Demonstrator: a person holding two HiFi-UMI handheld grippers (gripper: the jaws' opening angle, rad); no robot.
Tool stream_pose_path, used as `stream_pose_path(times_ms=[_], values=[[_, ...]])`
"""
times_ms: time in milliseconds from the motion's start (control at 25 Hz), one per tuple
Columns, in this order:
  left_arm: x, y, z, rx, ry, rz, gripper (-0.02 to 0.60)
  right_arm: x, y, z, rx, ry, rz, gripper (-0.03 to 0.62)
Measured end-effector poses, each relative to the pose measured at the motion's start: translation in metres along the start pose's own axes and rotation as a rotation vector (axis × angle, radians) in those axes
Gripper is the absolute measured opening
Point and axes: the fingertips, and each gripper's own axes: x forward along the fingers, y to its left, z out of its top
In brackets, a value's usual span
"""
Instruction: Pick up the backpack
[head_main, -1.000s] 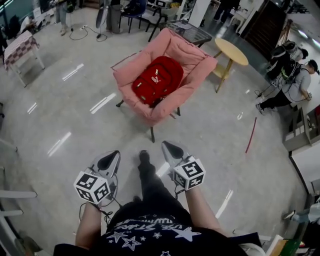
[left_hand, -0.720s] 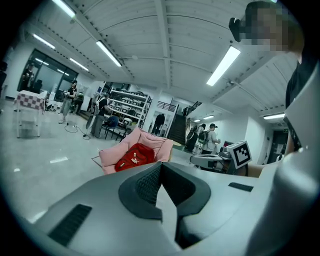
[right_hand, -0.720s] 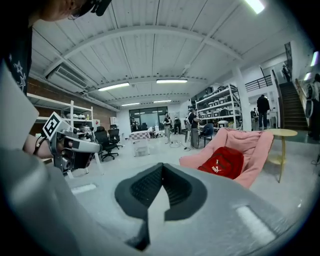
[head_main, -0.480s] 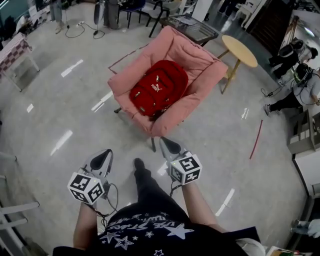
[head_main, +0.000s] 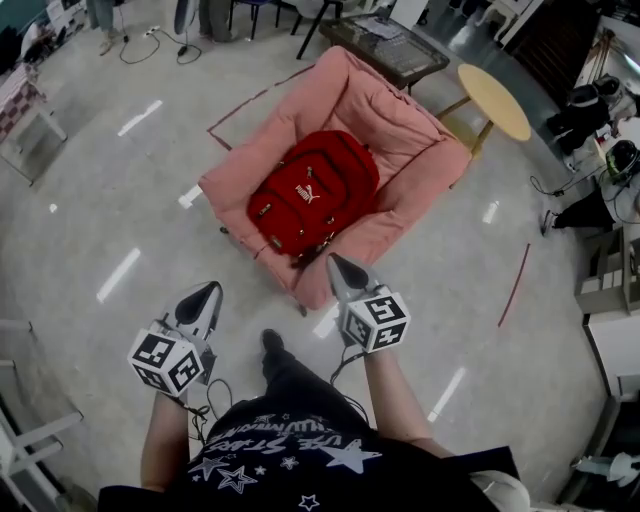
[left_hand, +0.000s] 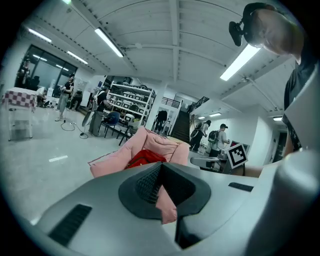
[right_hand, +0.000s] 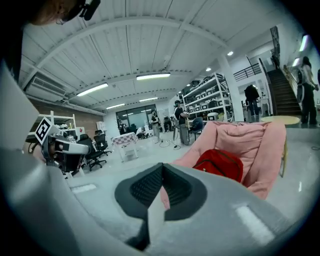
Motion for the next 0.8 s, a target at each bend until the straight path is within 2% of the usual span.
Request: stream_pose_path(times_ms=[280, 520, 600, 800], values=[[0.052, 0.027, 0.035, 0.014, 0.006, 0.016, 0.009, 0.035, -0.056, 0.016, 0.076, -0.017, -0.041, -0.002], [0.089, 0.039, 0.05, 0.037, 0.034, -0.009, 0.009, 0.04, -0.089, 0.009, 0.151, -0.013, -0.114, -0.001], [0.108, 0.042, 0.056, 0.043, 0.042, -0.043, 0.009, 0.039, -0.101, 0.007, 0.174, -0.016, -0.15, 0.0], [0.171, 0.046, 0.063, 0.043, 0.057, -0.181, 0.009, 0.039, -0.135, -0.003, 0.198, 0.013, -0.271, 0.0]])
